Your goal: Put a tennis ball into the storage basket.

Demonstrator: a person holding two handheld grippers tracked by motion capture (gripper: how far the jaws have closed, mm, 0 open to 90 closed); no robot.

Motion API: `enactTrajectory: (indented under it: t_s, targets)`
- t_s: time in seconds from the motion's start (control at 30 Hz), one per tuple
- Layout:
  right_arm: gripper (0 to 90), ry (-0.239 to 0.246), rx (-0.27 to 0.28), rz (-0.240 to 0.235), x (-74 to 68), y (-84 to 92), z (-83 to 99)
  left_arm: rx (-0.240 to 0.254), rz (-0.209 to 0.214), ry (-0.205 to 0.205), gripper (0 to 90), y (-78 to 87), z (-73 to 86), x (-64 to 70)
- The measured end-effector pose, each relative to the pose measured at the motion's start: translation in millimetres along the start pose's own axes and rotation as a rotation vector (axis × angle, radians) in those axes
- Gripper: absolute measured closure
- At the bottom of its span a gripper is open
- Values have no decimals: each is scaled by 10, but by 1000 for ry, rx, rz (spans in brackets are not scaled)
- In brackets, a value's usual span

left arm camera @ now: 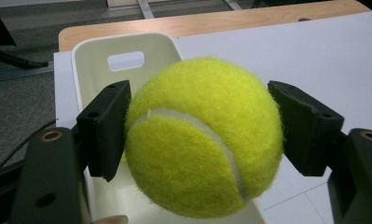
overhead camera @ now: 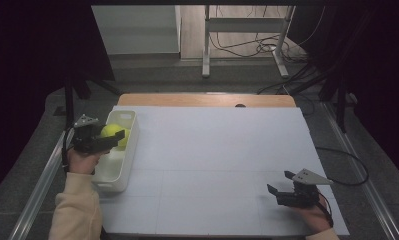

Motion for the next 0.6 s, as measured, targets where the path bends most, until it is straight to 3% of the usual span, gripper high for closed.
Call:
enactTrajectory:
  t_s: [0.37,0.6]
  targets:
    - [161,1,-4,2,-2,0,1,-39,-17,-14,259,-29,38,-19]
    - [162,2,-6,2,-3,-1,1,-74,-54,-32,259,-79,61,-23]
Point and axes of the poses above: each handheld gripper's, and its own axes: y roughly backward along the jaws, z roughly out of its underside, x roughly to its right, the point moved 1 cm from there along -y, roughly forward along the jaws, and after that the axes turned 5 degrees about y, right-handed, at the moved point
